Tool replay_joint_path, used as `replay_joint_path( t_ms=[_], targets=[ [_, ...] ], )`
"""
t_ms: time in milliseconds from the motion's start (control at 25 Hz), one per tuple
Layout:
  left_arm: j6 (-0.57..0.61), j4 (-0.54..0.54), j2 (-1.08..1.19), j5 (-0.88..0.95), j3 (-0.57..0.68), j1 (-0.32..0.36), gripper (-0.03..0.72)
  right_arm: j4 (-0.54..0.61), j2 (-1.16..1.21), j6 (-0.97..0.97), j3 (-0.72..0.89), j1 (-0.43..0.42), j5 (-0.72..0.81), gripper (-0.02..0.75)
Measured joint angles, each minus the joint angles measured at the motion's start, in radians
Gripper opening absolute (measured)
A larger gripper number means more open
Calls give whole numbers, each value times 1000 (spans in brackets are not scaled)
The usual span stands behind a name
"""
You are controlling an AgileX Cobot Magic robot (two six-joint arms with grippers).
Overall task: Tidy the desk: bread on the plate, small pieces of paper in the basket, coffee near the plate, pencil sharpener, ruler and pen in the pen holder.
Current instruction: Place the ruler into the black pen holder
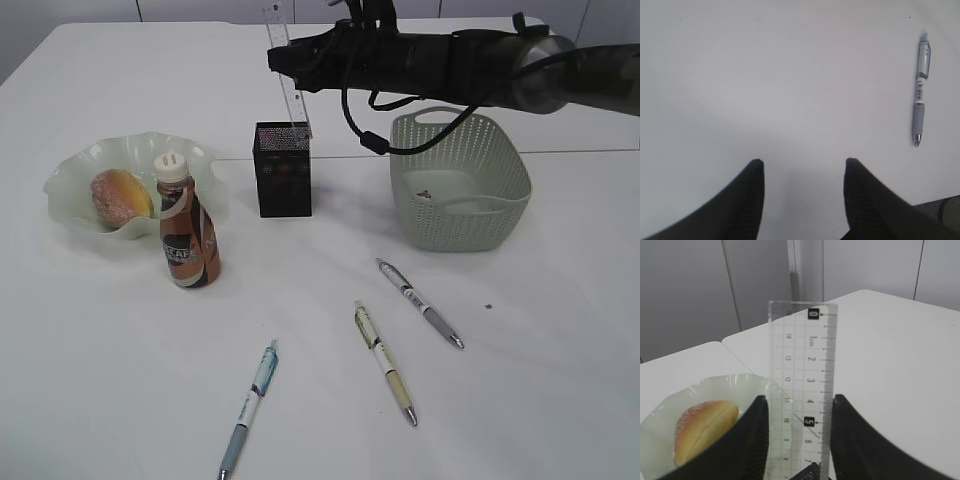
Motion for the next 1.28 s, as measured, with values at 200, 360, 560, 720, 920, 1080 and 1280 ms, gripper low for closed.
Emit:
replay_joint_path(
  t_ms=[200, 360, 560, 720, 920, 1080, 1280],
  targets=[
    [0, 0, 0, 0, 0, 0, 380, 0, 2, 2, -17, 0, -2, 267],
    [0, 0, 0, 0, 0, 0, 380, 0, 2, 2, -48, 0, -2, 266],
    [0, 0, 0, 0, 0, 0, 380, 0, 4, 2, -54, 0, -2, 266],
    [0, 0, 0, 0, 0, 0, 380, 0, 11, 4, -54, 0, -2, 266],
    [0, 0, 0, 0, 0, 0, 380, 0, 13, 15, -54, 4, 3, 266],
    [0, 0, 0, 0, 0, 0, 380, 0, 17, 25, -58, 10, 5, 266],
    [0, 0, 0, 0, 0, 0, 380, 0, 19, 25, -58, 12, 5, 266]
  ],
)
